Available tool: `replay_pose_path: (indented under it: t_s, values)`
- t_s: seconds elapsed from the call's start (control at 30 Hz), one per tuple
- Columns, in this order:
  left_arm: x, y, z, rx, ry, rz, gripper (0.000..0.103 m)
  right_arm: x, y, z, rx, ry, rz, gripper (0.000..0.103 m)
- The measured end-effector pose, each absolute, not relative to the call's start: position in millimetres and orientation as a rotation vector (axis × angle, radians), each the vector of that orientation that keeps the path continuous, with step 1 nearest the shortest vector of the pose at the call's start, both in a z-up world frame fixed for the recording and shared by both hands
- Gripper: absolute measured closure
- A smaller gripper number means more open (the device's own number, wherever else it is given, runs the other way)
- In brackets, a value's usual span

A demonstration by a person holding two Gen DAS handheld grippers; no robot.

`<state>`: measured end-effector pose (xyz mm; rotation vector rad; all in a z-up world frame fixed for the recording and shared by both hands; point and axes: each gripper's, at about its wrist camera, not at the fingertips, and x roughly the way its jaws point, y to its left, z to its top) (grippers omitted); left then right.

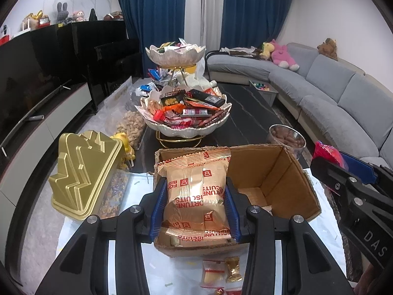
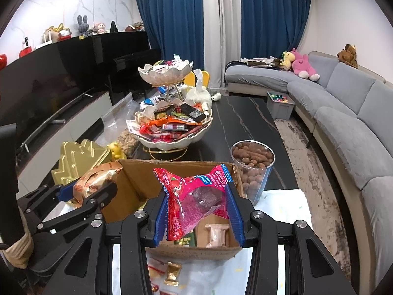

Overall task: Organize snacks
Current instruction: 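Lift the fortune cookie packet and pink candy bag over the box, then open both tools to drop the packets into the box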

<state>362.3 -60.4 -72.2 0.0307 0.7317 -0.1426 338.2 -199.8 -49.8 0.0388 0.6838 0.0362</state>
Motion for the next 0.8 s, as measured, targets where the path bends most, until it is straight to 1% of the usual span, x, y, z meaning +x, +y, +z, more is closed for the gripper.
replay_pose_path:
  t_s: [0.53,0.67,0.73,0.77,0.8]
  values:
    - [389.2,-62.7,-92.6,0.031,0.782,-0.148,0.059,369.2,-202.1,-72.8,0.050,0.745,0.038,0.059]
    - [391.7,-61.8,-95.9,0.036,0.797,-0.146,0.059,374.1,-202.8,-77.3,0.055,0.767,0.042,0.057]
    - [391.2,-60.8,-95.7,0.035,0.797,-0.144,0.057,374.5,-203.0,-77.7,0.053,0.769,0.039,0.054]
    - [390.5,-60.1,-95.2,0.036,0.799,-0.143,0.052,374.3,-203.0,-77.1,0.053,0.767,0.041,0.046]
    - [390.3,-59.6,-94.5,0.036,0.799,-0.141,0.049,373.2,-203.5,-75.7,0.050,0.762,0.036,0.034]
